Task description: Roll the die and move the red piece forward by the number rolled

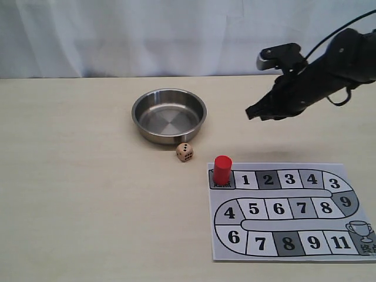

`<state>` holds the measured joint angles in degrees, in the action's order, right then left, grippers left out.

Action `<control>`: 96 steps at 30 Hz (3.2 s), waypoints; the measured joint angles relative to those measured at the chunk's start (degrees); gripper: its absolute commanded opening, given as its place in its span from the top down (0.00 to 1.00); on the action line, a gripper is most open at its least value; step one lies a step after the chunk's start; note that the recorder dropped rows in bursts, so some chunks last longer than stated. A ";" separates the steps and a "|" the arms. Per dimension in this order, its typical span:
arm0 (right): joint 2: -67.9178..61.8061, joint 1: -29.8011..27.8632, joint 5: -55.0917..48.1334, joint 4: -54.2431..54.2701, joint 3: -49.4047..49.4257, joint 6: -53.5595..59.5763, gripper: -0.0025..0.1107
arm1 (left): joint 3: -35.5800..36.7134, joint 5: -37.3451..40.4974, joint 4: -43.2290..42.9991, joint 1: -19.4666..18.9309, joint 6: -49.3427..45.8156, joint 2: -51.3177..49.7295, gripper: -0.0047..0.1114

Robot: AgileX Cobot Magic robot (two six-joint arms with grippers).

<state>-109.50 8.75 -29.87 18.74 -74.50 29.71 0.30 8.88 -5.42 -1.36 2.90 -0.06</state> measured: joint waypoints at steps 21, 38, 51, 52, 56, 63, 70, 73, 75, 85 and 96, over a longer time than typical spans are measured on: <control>-8.90 17.37 -15.45 1.99 -13.66 -6.47 0.94 | 0.00 0.00 0.00 0.00 0.00 0.00 0.96; -13.68 17.37 -13.73 1.53 -13.79 -6.87 0.94 | 0.00 0.00 0.00 0.00 0.00 0.00 0.96; -16.98 17.37 -14.58 1.53 -13.79 -6.76 0.94 | 0.00 0.00 0.00 0.00 0.00 0.00 0.96; -17.11 17.37 -14.58 1.53 -13.79 -6.76 0.94 | 0.00 0.00 0.00 0.00 0.00 0.00 0.96; -17.23 17.37 -14.58 1.53 -13.79 -6.76 0.94 | 0.00 0.00 0.00 0.00 0.00 0.00 0.96; -17.23 17.37 -14.58 1.53 -13.79 -6.76 0.94 | 0.00 0.00 0.00 0.00 0.00 0.00 0.96; -17.23 17.37 -14.47 1.53 -13.79 -6.76 0.94 | 0.00 0.00 0.00 0.00 0.00 0.00 0.96; -17.23 17.37 -13.78 1.53 -13.79 -6.76 0.94 | 0.00 0.00 0.00 0.00 0.00 0.00 0.96; -17.23 17.37 -13.15 1.53 -13.79 -6.76 0.94 | 0.00 0.00 0.00 0.00 0.00 0.00 0.96; -17.23 17.37 -12.09 1.53 -13.79 -6.76 0.94 | 0.00 0.00 0.00 0.00 0.00 0.00 0.96; -15.24 17.37 -12.20 1.53 -13.79 -6.76 0.94 | 0.00 0.00 0.00 0.00 0.00 0.00 0.96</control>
<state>-124.75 26.13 -42.06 20.27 -88.29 22.95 0.30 8.88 -5.42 -1.36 2.90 -0.06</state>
